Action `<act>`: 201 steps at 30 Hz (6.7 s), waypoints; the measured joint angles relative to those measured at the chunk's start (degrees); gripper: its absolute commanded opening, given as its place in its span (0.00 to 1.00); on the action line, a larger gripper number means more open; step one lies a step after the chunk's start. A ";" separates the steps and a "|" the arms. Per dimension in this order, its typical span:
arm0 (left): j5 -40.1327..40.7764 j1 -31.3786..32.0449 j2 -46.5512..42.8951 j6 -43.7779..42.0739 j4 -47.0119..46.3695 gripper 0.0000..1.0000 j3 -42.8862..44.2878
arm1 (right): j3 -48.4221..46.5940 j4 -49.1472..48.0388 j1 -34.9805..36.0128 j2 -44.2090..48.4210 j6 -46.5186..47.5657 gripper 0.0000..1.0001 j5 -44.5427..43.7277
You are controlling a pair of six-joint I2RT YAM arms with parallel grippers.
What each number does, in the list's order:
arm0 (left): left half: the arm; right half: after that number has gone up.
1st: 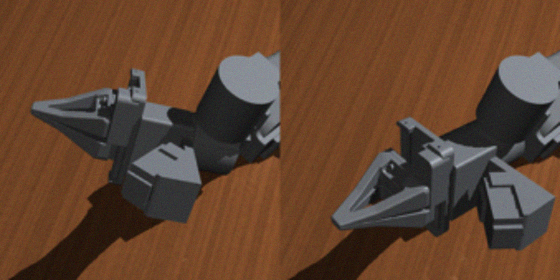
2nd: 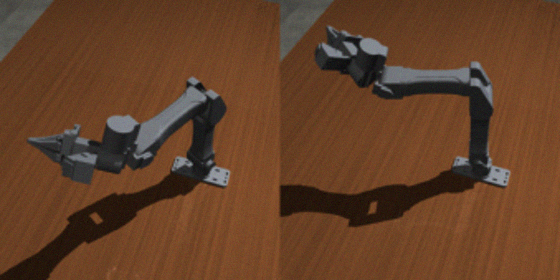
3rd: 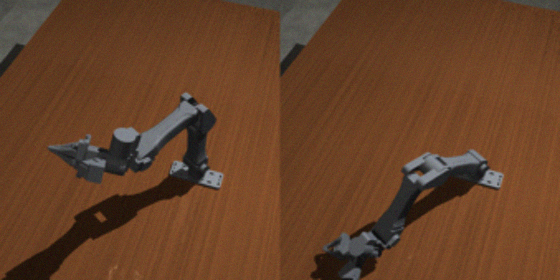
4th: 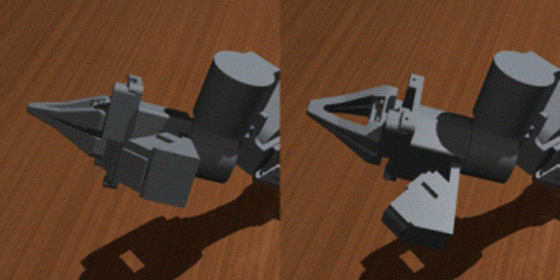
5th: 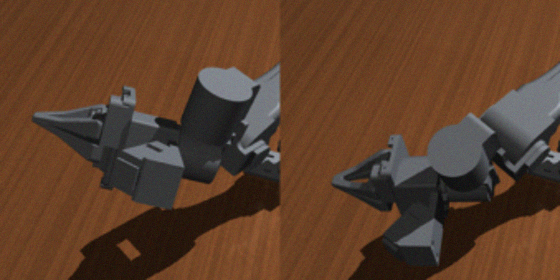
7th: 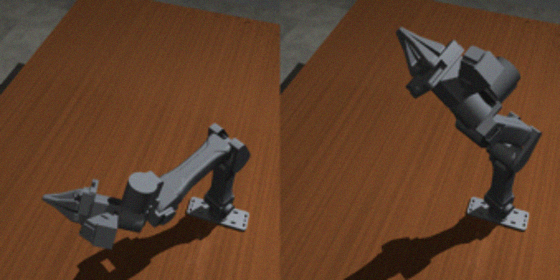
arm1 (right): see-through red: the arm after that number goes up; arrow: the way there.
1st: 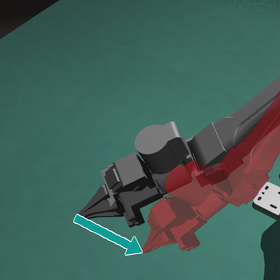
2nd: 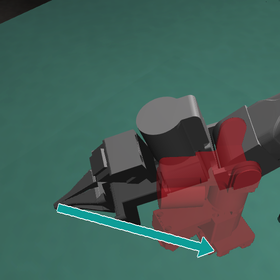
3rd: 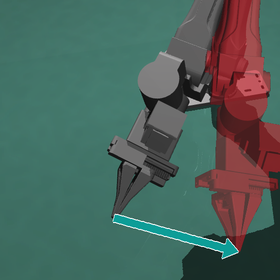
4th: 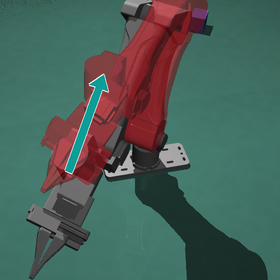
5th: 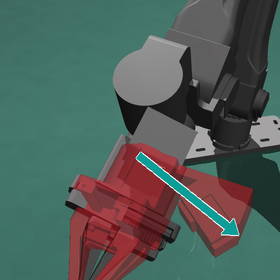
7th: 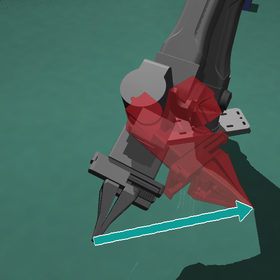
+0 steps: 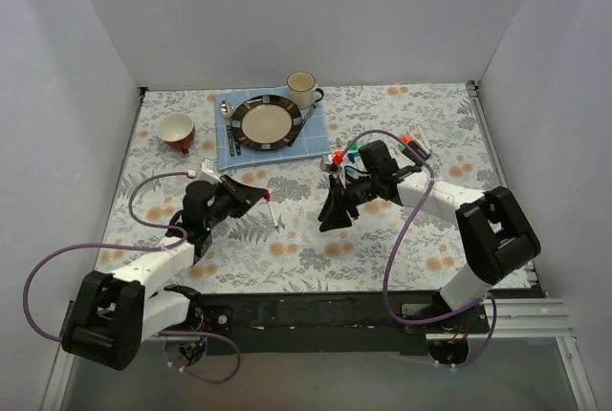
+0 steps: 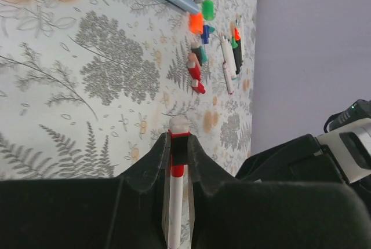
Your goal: Open the pen caps
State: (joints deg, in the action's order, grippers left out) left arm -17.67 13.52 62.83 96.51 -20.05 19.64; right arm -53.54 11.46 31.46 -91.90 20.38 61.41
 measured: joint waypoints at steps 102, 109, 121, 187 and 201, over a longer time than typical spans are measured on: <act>37.90 20.50 -4.83 -23.21 -2.32 0.00 19.30 | -7.04 -1.20 5.27 -3.08 2.19 0.01 -5.49; 38.21 13.00 -8.92 -23.23 -1.88 0.00 30.29 | -5.16 5.75 4.92 -2.10 5.14 0.01 -9.27; 13.33 20.37 4.76 -9.70 8.13 0.00 16.50 | -6.12 8.46 -13.99 6.78 6.91 0.09 -32.22; 25.68 22.25 -22.95 -31.12 34.25 0.98 25.05 | 2.29 -1.33 -40.96 29.77 -1.38 0.98 -12.02; 20.98 22.23 -12.11 -30.60 38.88 0.98 31.41 | 3.10 -1.53 -50.99 29.88 -7.15 0.98 -1.73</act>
State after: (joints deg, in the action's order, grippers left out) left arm 3.31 35.75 50.72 65.91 18.83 51.05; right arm -50.43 9.93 -19.53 -62.02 13.23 59.68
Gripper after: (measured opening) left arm 0.982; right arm 0.982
